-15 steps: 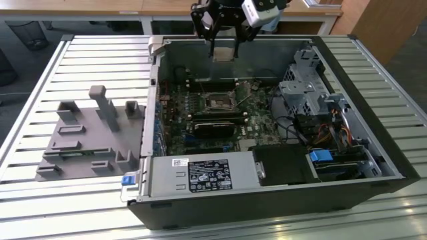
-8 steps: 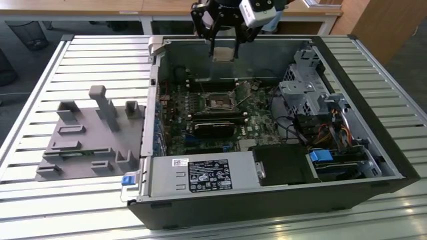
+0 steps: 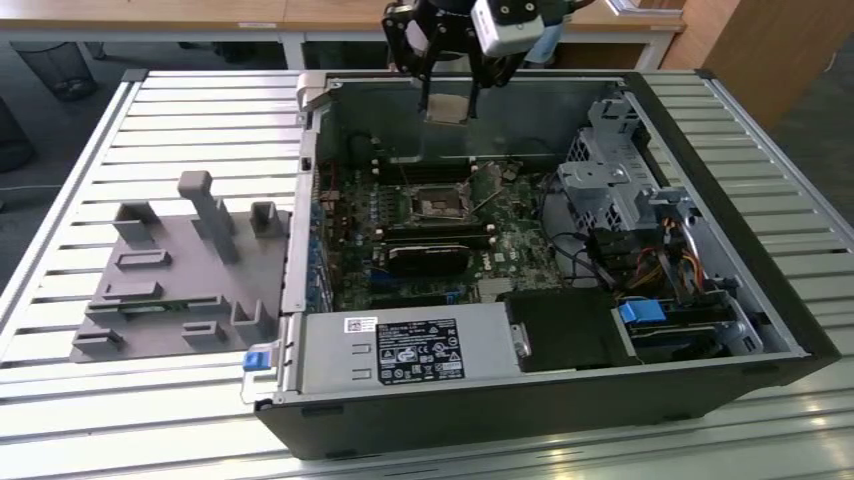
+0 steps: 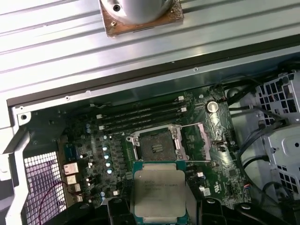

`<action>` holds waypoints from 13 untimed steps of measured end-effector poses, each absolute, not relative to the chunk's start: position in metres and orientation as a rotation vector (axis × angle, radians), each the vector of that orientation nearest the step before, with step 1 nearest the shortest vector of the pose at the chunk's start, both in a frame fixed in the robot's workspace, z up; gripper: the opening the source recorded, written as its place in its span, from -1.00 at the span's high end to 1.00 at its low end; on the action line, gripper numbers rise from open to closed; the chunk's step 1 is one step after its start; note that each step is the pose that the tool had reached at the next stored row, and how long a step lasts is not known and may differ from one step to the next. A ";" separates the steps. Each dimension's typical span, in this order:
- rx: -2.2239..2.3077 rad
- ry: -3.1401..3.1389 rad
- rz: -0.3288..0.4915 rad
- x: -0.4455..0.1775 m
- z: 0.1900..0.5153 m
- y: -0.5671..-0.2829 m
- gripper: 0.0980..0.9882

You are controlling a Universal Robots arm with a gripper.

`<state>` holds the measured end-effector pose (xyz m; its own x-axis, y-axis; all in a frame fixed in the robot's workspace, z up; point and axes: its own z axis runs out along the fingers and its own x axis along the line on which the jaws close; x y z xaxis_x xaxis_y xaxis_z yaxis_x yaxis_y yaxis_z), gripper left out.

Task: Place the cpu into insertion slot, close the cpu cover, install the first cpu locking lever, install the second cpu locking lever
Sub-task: 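Place the cpu into insertion slot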

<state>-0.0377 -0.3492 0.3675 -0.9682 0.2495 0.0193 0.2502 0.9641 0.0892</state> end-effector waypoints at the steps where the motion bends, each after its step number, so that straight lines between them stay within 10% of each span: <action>1: -0.412 -3.104 -0.143 -0.038 0.367 -0.349 0.04; 13: -0.637 -3.072 -0.144 -0.040 0.366 -0.349 0.04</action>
<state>-0.0395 -0.3489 0.3660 -0.9176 0.3970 0.0193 0.3971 0.9134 0.0893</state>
